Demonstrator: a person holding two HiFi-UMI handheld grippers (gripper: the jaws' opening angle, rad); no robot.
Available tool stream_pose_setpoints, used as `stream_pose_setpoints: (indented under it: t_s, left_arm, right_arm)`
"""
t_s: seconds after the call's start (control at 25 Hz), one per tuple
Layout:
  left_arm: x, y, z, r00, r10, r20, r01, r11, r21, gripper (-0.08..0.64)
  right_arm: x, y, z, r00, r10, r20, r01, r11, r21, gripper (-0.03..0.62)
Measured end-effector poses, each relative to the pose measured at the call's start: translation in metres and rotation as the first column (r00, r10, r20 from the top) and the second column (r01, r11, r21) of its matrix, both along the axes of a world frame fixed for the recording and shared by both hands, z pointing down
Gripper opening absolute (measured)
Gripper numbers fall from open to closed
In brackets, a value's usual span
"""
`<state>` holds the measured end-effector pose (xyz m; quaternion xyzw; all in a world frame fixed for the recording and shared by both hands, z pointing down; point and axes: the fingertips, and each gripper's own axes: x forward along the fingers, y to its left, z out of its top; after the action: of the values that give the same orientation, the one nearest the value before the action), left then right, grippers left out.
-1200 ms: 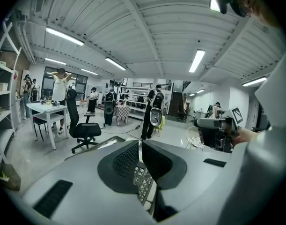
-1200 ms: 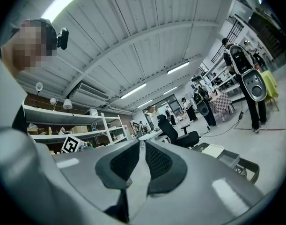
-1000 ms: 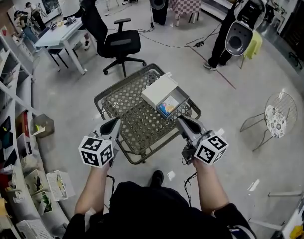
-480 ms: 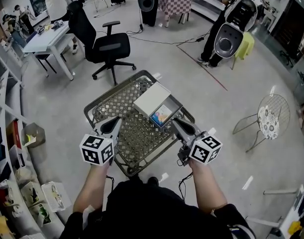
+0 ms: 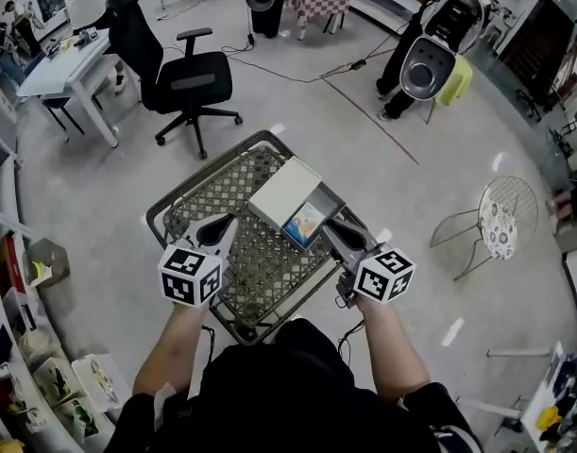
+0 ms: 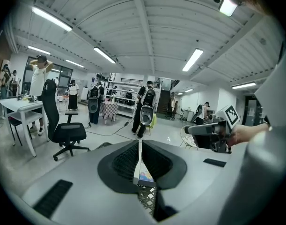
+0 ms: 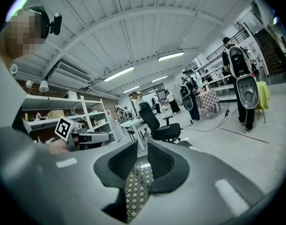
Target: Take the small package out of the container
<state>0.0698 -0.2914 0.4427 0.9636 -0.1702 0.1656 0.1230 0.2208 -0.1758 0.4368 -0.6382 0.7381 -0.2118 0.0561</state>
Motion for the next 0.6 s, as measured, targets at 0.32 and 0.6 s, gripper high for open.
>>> stream_pose_setpoints:
  t_s: [0.32,0.6]
  left_arm:
    - [0.043,-0.011,0.038,0.999,-0.006,0.032,0.008,0.997,-0.081,0.026]
    - [0.080,-0.013,0.074,0.997,0.000,0.077,0.011,0.991,-0.134,0.028]
  right_arm:
    - [0.034,-0.021,0.064,0.998,-0.065,-0.024,0.060,0.986,-0.153,0.130]
    - [0.064,-0.045,0.131,0.989,-0.145,-0.026,0.131,0.947,-0.292,0.179]
